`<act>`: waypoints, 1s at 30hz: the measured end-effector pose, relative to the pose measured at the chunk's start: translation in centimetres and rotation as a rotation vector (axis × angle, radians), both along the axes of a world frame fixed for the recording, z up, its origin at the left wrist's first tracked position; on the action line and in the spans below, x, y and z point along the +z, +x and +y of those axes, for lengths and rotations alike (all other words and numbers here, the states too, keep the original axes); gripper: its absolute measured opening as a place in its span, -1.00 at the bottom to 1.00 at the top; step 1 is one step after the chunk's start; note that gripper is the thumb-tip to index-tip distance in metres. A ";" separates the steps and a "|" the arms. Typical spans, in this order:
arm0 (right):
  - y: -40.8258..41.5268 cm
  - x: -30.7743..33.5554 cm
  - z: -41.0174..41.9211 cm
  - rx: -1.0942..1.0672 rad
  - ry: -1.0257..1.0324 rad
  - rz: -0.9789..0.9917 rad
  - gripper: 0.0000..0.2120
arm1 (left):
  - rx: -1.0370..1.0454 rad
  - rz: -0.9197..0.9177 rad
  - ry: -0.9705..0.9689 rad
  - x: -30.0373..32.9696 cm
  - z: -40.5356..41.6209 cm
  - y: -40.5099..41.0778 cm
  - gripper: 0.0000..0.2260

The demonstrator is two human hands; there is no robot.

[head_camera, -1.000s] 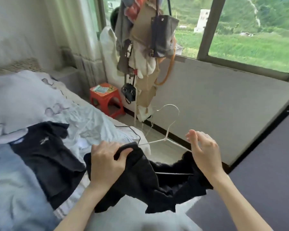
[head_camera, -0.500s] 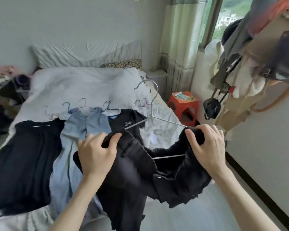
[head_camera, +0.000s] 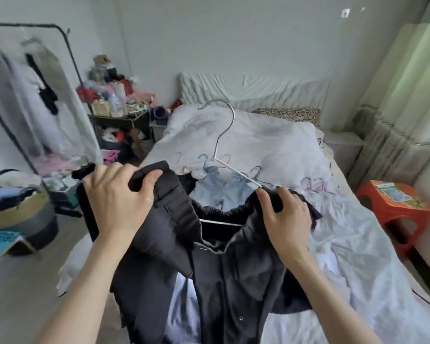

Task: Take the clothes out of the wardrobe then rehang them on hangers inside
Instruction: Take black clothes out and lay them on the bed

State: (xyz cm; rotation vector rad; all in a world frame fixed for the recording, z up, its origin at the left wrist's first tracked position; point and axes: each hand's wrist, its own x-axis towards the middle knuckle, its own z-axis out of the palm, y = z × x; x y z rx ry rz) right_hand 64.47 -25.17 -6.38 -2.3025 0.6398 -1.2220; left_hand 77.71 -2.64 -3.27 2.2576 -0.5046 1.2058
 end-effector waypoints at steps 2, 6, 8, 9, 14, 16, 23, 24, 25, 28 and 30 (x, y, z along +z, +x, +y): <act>3.2 -0.4 1.4 0.062 0.030 0.011 -0.54 | 0.077 -0.023 0.013 0.0 2.1 2.0 -0.54; 9.4 -0.2 2.5 0.158 0.092 0.047 -0.58 | 0.190 -0.041 0.011 0.9 4.3 6.0 -0.54; 12.5 -0.1 2.5 0.191 0.137 0.043 -0.61 | 0.212 -0.048 0.009 1.4 4.5 8.5 -0.53; 13.9 0.1 2.5 0.209 0.167 0.030 -0.62 | 0.216 -0.054 0.008 1.6 4.5 9.8 -0.53; 21.0 0.9 1.5 0.288 0.230 0.009 -0.64 | 0.243 -0.061 0.006 2.6 3.8 16.0 -0.51; 23.9 1.4 0.9 0.286 0.230 0.000 -0.63 | 0.250 -0.050 -0.005 3.0 3.2 18.6 -0.52; 34.7 3.3 -1.4 0.308 0.258 0.006 -0.62 | 0.249 -0.048 0.000 4.3 1.2 29.8 -0.51; 36.5 3.1 -2.0 0.302 0.256 0.030 -0.62 | 0.230 -0.024 0.008 4.0 0.6 32.0 -0.50; 38.3 2.5 -2.5 0.290 0.256 0.059 -0.62 | 0.206 0.012 0.020 3.4 0.1 34.3 -0.50; 43.8 -0.7 -4.2 0.246 0.257 0.161 -0.62 | 0.128 0.174 0.092 -0.3 -1.8 41.8 -0.53; 47.2 -3.6 -5.2 0.218 0.291 0.257 -0.64 | 0.072 0.295 0.172 -3.9 -3.0 46.5 -0.58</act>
